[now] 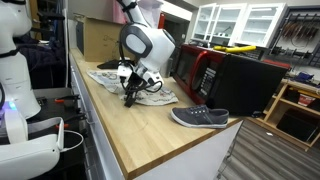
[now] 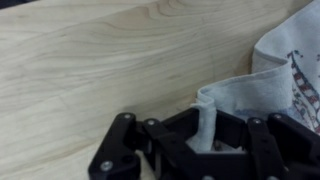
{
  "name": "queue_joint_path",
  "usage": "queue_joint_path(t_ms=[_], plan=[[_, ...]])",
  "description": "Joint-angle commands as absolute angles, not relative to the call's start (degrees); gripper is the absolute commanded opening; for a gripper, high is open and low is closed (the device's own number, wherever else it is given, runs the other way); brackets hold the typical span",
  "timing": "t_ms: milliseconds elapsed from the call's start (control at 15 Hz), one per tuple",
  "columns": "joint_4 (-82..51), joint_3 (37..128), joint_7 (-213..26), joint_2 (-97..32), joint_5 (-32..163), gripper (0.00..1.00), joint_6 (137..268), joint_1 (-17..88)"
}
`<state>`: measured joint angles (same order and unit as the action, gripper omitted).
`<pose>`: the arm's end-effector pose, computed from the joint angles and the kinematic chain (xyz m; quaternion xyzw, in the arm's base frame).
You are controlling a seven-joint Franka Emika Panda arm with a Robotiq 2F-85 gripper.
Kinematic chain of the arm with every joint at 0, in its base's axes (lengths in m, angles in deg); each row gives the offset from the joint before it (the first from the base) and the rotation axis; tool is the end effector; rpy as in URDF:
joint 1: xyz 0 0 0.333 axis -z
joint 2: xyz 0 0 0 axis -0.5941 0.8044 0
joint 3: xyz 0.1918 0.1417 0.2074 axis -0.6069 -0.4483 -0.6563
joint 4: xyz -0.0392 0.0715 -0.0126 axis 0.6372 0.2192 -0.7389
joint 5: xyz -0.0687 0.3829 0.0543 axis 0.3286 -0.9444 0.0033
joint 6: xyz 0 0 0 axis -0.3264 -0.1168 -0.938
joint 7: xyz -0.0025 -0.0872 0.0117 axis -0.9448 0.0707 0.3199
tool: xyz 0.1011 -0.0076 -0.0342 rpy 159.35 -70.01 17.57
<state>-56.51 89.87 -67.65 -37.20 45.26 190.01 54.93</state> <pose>0.4134 -0.2266 0.2252 -0.9602 0.1777 0.1379 0.1656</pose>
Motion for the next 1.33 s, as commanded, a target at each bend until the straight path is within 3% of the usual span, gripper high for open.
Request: queue_joint_path(t_ms=[0,533,1267], plan=[[-54.00,90.12,-66.52,-37.73,44.86,0.00,188.02,55.28],[-51.91,87.56,-67.37,-45.80,52.69,0.00,189.05,50.08],[-60.17,77.92,-62.48,-59.34,63.75,0.00,190.08,36.12]])
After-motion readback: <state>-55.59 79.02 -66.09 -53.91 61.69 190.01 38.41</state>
